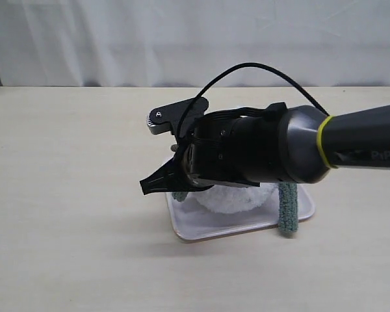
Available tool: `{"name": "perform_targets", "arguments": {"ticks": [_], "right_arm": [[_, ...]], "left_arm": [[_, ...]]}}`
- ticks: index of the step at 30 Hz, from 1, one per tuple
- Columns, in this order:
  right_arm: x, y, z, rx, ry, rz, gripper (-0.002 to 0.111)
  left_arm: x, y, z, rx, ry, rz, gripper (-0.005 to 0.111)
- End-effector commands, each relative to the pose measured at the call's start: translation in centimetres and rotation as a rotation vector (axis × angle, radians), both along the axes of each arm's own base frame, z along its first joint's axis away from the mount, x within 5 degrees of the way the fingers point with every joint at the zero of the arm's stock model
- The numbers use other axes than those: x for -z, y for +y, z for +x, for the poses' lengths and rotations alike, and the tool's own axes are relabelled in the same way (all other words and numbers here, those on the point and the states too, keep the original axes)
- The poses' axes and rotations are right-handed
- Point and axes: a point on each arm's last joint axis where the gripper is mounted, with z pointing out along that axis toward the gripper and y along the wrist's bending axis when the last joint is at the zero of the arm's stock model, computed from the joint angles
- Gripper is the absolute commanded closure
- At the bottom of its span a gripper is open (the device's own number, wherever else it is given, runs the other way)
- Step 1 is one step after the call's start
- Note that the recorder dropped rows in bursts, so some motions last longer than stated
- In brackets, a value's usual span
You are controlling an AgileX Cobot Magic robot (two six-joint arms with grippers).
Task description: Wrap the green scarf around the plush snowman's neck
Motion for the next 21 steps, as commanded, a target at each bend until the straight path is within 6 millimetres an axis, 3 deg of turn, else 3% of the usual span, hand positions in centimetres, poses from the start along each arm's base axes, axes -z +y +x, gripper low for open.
{"name": "perform_targets", "arguments": {"ticks": [1,11,21], "right_arm": [[-0.8,0.0,-0.2,-0.035,0.009,-0.012,0.104],[-4.2,-2.2,-1.6,-0.017,0.040,-0.132,0.104],[-5.2,-3.6,-2.9,-0.063,0.149,-0.265,0.104]], "left_arm": [[0.0,0.0,0.0,-0.004,-0.011,-0.006,0.107],[0.0,0.0,0.0,-0.004,-0.011,-0.006,0.107],[0.0,0.0,0.0,-0.004,-0.011,-0.006,0.107]]}}
